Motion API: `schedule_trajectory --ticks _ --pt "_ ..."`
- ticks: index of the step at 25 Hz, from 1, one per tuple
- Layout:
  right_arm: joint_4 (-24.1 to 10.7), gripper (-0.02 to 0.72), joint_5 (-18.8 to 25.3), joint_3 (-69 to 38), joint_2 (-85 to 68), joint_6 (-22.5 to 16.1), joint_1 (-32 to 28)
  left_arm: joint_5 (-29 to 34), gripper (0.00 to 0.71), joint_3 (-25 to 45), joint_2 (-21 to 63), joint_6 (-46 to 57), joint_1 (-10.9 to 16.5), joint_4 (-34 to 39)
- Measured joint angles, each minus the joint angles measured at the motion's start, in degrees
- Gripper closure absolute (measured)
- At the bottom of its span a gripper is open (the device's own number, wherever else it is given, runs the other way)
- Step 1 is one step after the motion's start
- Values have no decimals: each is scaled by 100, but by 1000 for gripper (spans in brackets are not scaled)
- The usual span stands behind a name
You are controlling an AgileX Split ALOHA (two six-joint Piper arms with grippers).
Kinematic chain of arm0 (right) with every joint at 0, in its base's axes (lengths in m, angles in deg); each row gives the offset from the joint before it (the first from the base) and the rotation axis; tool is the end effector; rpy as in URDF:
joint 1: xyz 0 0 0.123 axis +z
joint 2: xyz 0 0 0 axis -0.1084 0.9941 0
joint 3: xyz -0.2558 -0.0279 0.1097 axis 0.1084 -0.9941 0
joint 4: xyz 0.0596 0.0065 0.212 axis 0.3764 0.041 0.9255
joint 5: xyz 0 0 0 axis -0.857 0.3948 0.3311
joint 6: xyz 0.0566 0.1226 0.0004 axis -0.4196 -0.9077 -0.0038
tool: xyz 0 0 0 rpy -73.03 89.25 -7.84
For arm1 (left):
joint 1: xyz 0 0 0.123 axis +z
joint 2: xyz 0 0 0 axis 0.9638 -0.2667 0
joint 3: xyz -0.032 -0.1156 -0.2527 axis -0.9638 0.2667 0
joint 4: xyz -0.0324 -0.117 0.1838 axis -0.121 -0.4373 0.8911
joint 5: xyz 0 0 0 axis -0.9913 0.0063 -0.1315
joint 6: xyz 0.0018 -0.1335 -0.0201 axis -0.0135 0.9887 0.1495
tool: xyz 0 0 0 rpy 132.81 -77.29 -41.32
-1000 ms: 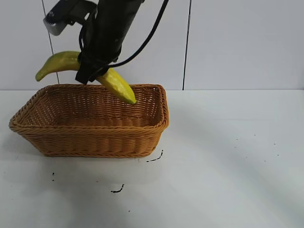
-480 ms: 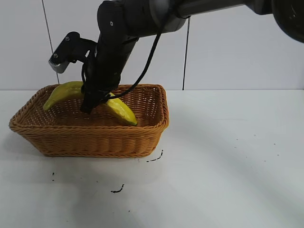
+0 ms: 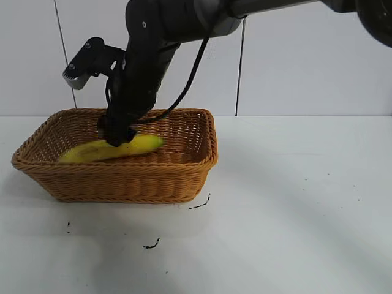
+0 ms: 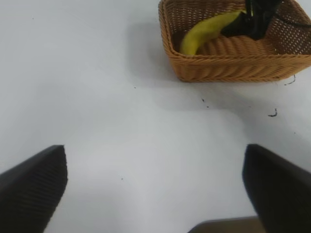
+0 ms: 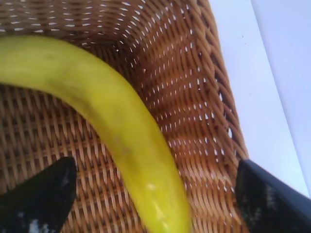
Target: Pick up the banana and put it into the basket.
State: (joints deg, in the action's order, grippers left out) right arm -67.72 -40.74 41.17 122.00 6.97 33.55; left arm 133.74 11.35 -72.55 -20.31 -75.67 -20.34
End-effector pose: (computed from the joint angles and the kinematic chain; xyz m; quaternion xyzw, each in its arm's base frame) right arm 0.4162 0.3338 0.1534 -0.5443 0.7678 -0.0122 0.3377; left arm 0.0118 -0.0074 0.2387 0.0341 0.8559 -0.0208 0.5156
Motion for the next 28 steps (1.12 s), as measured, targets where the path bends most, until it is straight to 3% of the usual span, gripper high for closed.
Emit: schedule_trajectory --ticks 6,9,14,16,23,28 --pt "42 49 779 79 -686 -1984 -16 0 15 0 0 0 0 0" --pt "182 49 1313 286 -912 -2482 -137 0 15 0 0 0 0 0" --pt "521 49 2316 688 -939 -2652 -554 0 15 0 0 0 0 0" --pt "574 49 2525 757 -939 -2702 -712 0 15 0 0 0 0 0" --pt "623 49 2637 799 -939 -2750 -1385 0 15 0 0 0 0 0" --pt "573 49 2705 799 -939 -2750 -2217 0 15 0 0 0 0 0"
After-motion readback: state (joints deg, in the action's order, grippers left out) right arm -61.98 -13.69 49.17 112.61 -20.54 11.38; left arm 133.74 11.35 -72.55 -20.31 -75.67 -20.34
